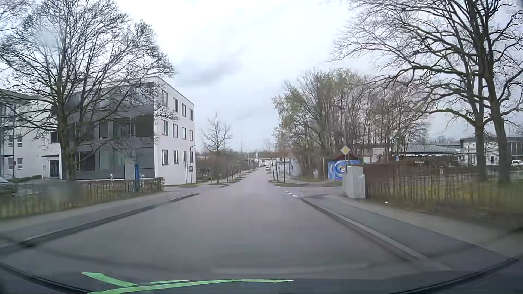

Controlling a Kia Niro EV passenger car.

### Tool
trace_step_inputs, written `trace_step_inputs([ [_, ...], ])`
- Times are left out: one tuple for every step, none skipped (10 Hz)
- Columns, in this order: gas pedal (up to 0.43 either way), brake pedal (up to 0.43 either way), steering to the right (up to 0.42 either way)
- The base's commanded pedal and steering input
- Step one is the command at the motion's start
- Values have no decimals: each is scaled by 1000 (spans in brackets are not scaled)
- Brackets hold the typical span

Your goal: Follow the waypoints while adhering to traffic rules and regulations

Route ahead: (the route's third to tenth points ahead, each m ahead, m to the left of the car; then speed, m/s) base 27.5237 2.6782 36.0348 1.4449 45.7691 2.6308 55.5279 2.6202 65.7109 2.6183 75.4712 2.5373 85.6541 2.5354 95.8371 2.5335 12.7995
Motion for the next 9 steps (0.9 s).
trace_step_inputs([
  [0,0,-2],
  [0,0,-2],
  [0,0,-2],
  [0,0,-2],
  [0,0,-2],
  [0,0,-2],
  [0,0,-2],
  [0,0,-2],
  [0,0,-3],
])
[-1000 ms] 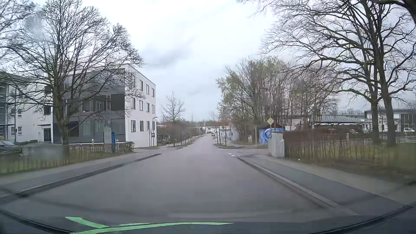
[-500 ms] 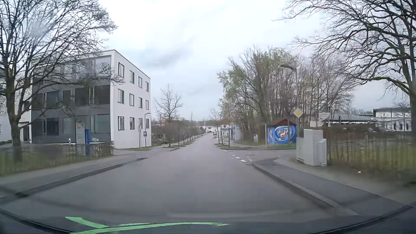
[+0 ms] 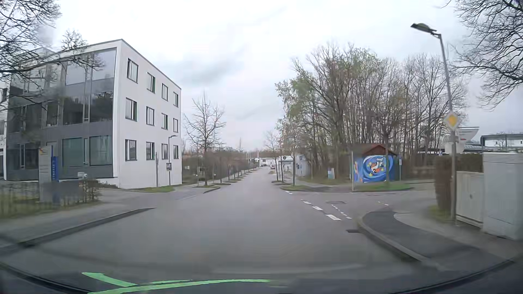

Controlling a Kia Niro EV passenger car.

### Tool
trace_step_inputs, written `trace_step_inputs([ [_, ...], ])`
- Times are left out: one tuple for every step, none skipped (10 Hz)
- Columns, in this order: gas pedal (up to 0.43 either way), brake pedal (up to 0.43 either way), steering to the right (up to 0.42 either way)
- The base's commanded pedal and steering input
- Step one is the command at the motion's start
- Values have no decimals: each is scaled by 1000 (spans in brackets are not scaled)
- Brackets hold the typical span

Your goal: Follow the waypoints while adhering to traffic rules and regulations

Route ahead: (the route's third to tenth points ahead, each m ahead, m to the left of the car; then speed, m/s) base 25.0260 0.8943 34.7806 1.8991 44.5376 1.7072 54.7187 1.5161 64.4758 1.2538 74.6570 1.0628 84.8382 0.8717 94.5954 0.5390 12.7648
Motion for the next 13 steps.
trace_step_inputs([
  [0,0,-3],
  [0,0,-2],
  [0,0,-2],
  [0,0,-3],
  [0,0,-2],
  [0,0,-3],
  [0,0,-2],
  [0,0,-2],
  [0,0,-2],
  [0,0,-1],
  [0,0,-1],
  [0,0,-1],
  [0,0,0],
])
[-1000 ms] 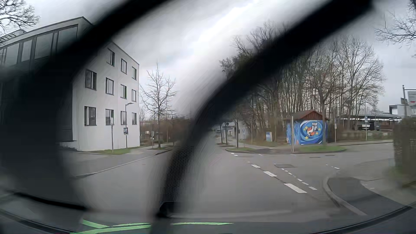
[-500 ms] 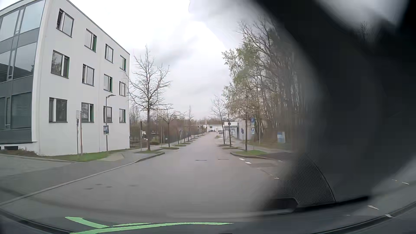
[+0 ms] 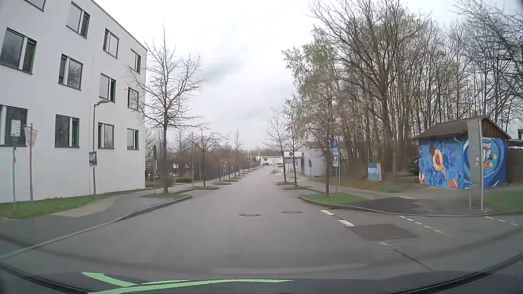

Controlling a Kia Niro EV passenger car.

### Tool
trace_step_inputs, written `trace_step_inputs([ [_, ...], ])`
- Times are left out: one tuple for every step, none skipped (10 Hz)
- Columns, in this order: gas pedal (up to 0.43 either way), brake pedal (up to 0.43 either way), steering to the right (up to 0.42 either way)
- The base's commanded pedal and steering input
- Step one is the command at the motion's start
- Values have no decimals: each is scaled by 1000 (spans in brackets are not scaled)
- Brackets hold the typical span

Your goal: Follow the waypoints while adhering to traffic rules and regulations

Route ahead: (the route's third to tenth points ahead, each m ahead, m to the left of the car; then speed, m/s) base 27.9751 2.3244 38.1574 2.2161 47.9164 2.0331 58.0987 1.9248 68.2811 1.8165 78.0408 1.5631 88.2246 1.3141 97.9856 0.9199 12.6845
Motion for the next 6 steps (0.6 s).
trace_step_inputs([
  [0,0,0],
  [0,0,0],
  [0,0,0],
  [0,0,0],
  [0,0,0],
  [0,0,0],
])
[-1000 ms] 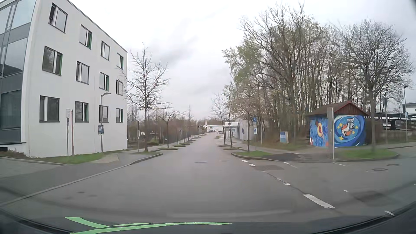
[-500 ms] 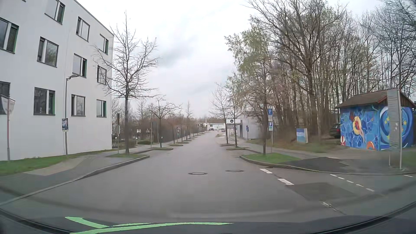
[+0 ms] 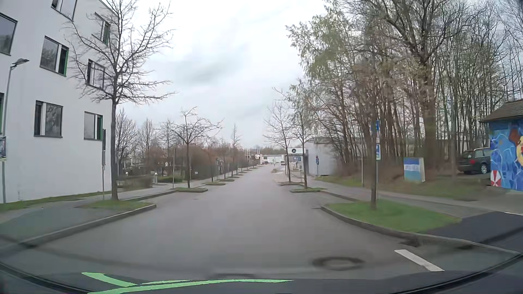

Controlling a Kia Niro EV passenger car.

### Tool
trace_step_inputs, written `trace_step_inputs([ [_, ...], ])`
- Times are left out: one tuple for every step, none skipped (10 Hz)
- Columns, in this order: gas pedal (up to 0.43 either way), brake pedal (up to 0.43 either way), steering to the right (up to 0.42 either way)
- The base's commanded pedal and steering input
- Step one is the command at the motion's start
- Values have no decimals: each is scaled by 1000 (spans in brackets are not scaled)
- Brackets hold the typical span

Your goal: Follow the waypoints while adhering to traffic rules and regulations

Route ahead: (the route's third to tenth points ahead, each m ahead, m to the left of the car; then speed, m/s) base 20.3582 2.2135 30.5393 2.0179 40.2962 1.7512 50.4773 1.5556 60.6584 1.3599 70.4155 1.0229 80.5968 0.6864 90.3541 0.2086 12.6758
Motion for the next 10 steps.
trace_step_inputs([
  [0,0,0],
  [0,0,0],
  [0,0,0],
  [0,0,0],
  [0,0,0],
  [0,0,0],
  [0,0,0],
  [0,0,0],
  [0,0,1],
  [0,0,1],
])
